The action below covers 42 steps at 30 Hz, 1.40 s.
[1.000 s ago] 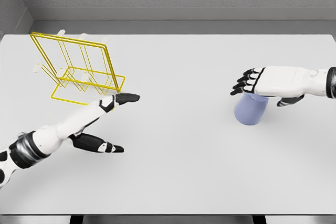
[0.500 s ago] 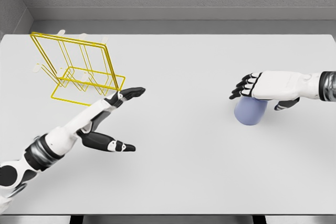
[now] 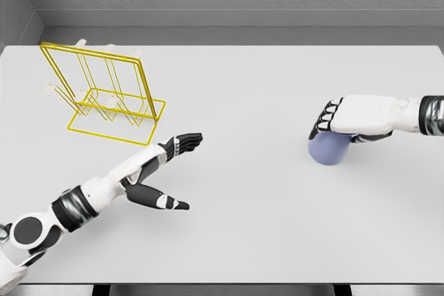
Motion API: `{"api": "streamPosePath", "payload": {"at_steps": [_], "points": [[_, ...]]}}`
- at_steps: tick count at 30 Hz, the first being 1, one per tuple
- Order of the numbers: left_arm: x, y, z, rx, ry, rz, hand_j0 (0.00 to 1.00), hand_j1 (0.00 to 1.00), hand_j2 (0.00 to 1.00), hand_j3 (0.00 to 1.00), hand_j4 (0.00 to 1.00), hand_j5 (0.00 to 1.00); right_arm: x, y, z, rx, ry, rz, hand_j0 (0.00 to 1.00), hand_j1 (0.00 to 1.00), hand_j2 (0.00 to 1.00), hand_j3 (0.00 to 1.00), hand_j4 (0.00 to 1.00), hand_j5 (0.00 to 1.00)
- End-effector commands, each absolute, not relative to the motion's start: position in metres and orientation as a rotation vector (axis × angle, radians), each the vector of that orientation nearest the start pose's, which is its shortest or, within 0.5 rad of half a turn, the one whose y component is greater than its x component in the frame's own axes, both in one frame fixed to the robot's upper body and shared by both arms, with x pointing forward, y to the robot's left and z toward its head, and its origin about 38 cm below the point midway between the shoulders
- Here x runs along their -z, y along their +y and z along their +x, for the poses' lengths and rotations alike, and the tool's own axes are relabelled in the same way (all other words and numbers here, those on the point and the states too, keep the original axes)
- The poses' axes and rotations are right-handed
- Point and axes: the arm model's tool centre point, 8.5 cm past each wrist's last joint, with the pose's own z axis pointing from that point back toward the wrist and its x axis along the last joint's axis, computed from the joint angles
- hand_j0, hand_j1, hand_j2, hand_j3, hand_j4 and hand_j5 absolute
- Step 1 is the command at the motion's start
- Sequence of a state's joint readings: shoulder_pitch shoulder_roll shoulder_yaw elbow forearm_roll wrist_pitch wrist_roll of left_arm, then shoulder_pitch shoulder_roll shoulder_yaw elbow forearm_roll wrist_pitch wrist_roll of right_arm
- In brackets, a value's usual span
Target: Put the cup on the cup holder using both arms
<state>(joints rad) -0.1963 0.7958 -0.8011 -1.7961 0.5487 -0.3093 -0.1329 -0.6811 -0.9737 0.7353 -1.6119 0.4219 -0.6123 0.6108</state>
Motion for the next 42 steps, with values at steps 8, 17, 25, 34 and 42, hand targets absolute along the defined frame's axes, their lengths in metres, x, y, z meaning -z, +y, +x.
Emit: {"api": "streamPosePath", "payload": {"at_steps": [8, 17, 25, 34, 42], "points": [[-0.104, 0.215, 0.31, 0.742, -1.453, -0.614, 1.0, 1.0, 1.0, 1.0, 1.0, 1.0, -0.222, -0.305, 0.401, 3.176, 1.582, 0.527, 0.65, 0.65, 0.65, 0.65, 0.65, 0.65], [-0.094, 0.209, 0.313, 0.73, -1.417, -0.607, 1.0, 1.0, 1.0, 1.0, 1.0, 1.0, -0.228, -0.305, 0.402, 3.164, 1.589, 0.545, 0.6, 0.6, 0.6, 0.6, 0.6, 0.6], [-0.087, 0.213, 0.314, 0.722, -1.403, -0.591, 1.0, 1.0, 1.0, 1.0, 1.0, 1.0, -0.24, -0.296, 0.396, 3.112, 1.587, 0.55, 0.51, 0.51, 0.51, 0.51, 0.51, 0.51], [-0.084, 0.214, 0.314, 0.716, -1.399, -0.586, 1.0, 1.0, 1.0, 1.0, 1.0, 1.0, -0.253, -0.276, 0.38, 3.022, 1.577, 0.518, 0.51, 0.51, 0.51, 0.51, 0.51, 0.51], [-0.083, 0.216, 0.316, 0.718, -1.397, -0.575, 1.0, 1.0, 1.0, 1.0, 1.0, 1.0, -0.257, -0.257, 0.383, 2.961, 1.636, 0.484, 0.51, 0.51, 0.51, 0.51, 0.51, 0.51]]}}
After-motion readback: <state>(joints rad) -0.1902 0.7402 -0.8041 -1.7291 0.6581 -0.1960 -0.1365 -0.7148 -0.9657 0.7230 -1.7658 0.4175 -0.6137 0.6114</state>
